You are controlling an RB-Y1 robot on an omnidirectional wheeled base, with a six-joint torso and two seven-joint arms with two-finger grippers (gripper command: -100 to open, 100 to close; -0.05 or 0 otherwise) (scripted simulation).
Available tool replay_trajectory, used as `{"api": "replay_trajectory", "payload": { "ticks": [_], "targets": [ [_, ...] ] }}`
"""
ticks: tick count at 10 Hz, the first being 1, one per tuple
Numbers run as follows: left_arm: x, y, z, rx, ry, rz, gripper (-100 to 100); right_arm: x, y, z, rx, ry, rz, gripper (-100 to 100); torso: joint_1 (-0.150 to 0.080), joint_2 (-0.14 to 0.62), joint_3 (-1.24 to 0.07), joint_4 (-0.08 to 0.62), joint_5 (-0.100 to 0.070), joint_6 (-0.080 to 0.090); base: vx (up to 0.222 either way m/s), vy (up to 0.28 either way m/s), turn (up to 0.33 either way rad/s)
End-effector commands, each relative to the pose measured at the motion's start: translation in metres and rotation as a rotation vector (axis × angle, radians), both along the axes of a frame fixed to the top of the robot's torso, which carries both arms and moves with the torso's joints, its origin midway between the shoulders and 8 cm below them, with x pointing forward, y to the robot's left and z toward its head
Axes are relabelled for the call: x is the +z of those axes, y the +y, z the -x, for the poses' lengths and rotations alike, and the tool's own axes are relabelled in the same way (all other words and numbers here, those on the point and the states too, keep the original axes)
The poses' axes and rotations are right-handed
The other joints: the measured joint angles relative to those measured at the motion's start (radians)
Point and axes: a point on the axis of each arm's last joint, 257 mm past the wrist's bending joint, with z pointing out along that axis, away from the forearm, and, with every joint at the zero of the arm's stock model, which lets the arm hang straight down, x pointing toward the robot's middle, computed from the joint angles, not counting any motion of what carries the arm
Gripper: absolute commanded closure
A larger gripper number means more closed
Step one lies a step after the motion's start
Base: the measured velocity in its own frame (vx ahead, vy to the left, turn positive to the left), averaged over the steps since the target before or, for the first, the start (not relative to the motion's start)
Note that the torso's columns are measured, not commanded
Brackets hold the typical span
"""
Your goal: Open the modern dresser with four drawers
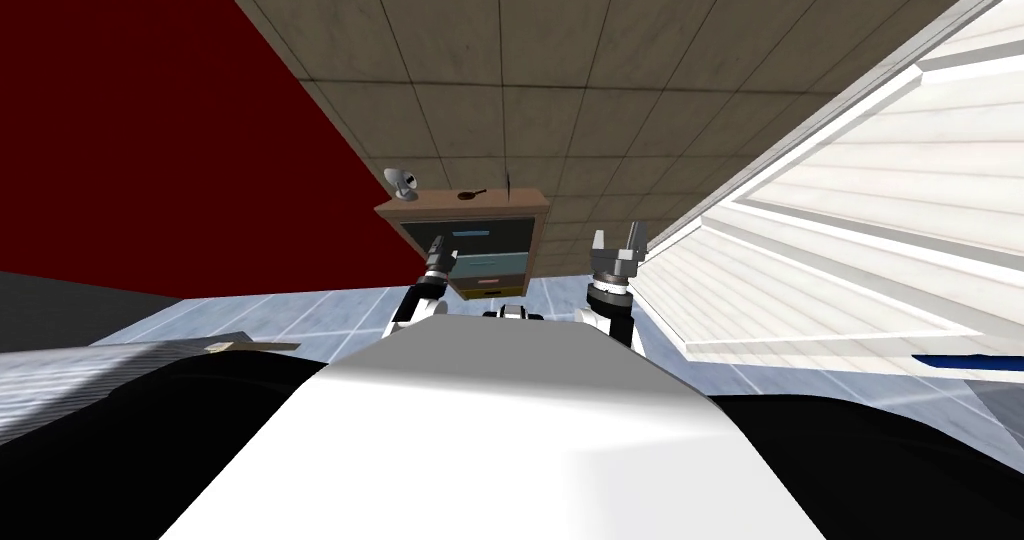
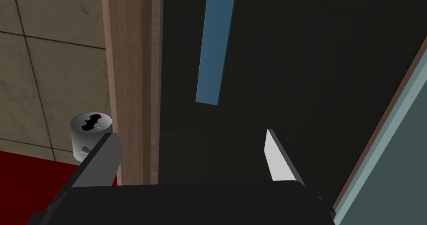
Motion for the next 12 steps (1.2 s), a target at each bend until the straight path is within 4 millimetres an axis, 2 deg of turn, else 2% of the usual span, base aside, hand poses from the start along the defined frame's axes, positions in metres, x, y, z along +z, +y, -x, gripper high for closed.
{"api": "replay_trajectory", "payload": {
  "ticks": [1, 3, 6, 7, 12],
  "targets": [
    [-0.018, 0.006, -0.002, 0.031, 0.054, 0.072, -100, 0.0, 0.0, 0.0, 0.0, 0.0, 0.0, 0, 0.001, 0.0, 0.0, 0.0, 0.0, 0.0, 0.186, -0.03, 0.037],
    [-0.023, 0.008, -0.002, 0.05, 0.063, 0.115, -100, 0.0, 0.0, 0.0, 0.0, 0.0, 0.0, 0, 0.001, 0.004, 0.002, 0.001, 0.0, 0.0, 0.103, -0.023, 0.014],
    [-0.018, 0.007, -0.001, 0.045, 0.058, 0.102, -100, 0.0, 0.0, 0.0, 0.0, 0.0, 0.0, 0, 0.002, 0.0, 0.001, 0.001, 0.001, 0.0, 0.062, 0.008, -0.003],
    [-0.018, 0.007, -0.001, 0.045, 0.059, 0.102, 100, 0.0, 0.0, 0.0, 0.0, 0.0, 0.0, 0, 0.001, 0.001, 0.0, 0.0, 0.001, 0.0, 0.007, 0.003, 0.004],
    [-0.012, 0.004, 0.007, 0.036, 0.057, 0.1, 100, 0.0, 0.0, 0.0, 0.0, 0.0, 0.0, 0, 0.0, 0.003, 0.002, 0.001, 0.0, 0.0, -0.16, -0.028, 0.016]
  ]
}}
